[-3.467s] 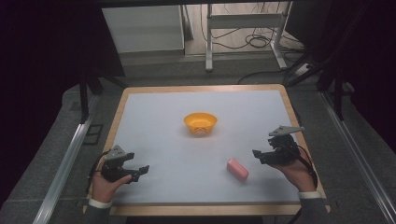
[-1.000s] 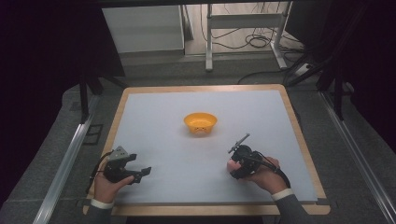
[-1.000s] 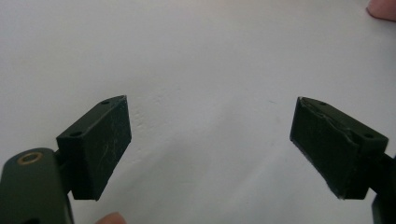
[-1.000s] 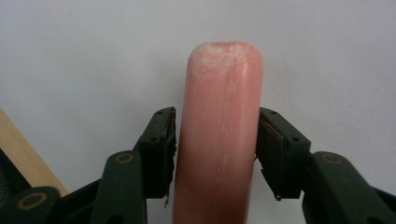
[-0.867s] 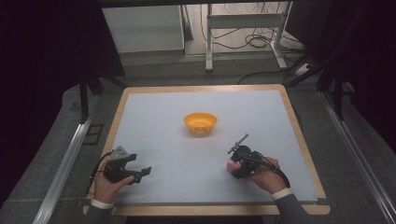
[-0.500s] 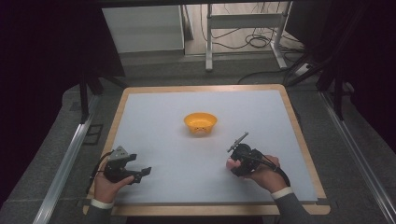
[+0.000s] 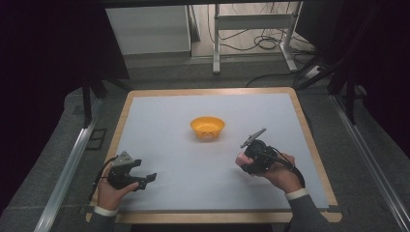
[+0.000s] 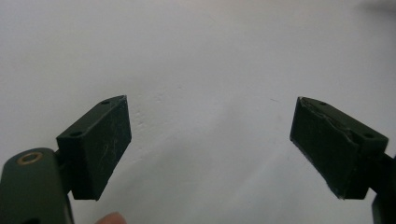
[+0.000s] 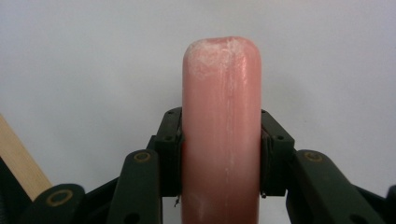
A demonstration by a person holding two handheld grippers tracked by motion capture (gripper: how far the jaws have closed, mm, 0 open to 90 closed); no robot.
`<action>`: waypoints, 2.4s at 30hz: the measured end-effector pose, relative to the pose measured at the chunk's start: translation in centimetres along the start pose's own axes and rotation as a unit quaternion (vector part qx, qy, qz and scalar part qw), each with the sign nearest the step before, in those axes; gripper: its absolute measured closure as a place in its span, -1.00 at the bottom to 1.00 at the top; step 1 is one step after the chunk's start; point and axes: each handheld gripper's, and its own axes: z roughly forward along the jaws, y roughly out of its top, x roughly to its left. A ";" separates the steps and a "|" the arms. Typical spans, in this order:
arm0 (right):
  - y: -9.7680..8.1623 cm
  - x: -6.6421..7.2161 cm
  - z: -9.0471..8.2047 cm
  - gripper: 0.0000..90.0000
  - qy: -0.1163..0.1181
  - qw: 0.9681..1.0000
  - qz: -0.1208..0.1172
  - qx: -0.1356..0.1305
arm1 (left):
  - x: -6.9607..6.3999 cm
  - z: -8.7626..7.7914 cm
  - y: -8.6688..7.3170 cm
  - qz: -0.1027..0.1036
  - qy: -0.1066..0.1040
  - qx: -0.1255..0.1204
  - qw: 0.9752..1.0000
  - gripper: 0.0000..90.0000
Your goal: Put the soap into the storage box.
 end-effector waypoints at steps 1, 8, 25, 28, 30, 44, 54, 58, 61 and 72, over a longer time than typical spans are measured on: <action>0.0 0.0 0.0 0.32 0.000 1.000 0.000 0.000 | 0.0 0.0 0.0 0.000 0.000 0.000 1.000 -0.71; 0.2 -0.7 0.0 0.32 -0.006 1.000 0.000 -0.010 | 0.0 -0.1 0.0 -0.001 0.000 -0.001 1.000 -0.71; 1.4 -2.1 -0.2 0.32 -0.008 1.000 0.007 -0.027 | 0.0 0.1 0.0 0.001 -0.001 0.002 1.000 -0.71; 1.8 -2.2 -0.1 0.32 -0.006 1.000 0.010 -0.028 | 0.0 0.0 0.0 0.001 -0.002 0.002 1.000 -0.71; 2.0 -2.2 -0.1 0.32 -0.007 1.000 0.009 -0.028 | 0.0 0.0 0.0 0.001 -0.001 0.002 1.000 -0.71; 3.3 -3.1 -0.7 0.32 -0.009 0.999 0.011 -0.047 | 0.0 0.1 0.0 0.001 -0.001 0.002 1.000 -0.71; 4.5 -3.6 -0.8 0.32 -0.004 0.999 0.003 -0.054 | -0.1 0.3 0.0 0.003 -0.002 0.006 1.000 -0.71; 5.1 -3.5 -0.5 0.32 -0.001 0.999 -0.004 -0.054 | -0.1 0.2 0.0 0.002 -0.003 0.004 1.000 -0.71; 5.5 -3.4 -0.3 0.32 0.001 0.999 -0.005 -0.050 | -0.1 0.2 0.0 0.003 -0.002 0.004 1.000 -0.71; 6.7 -3.6 0.2 0.32 -0.001 0.999 -0.009 -0.048 | -0.1 0.3 0.0 0.003 -0.002 0.005 1.000 -0.71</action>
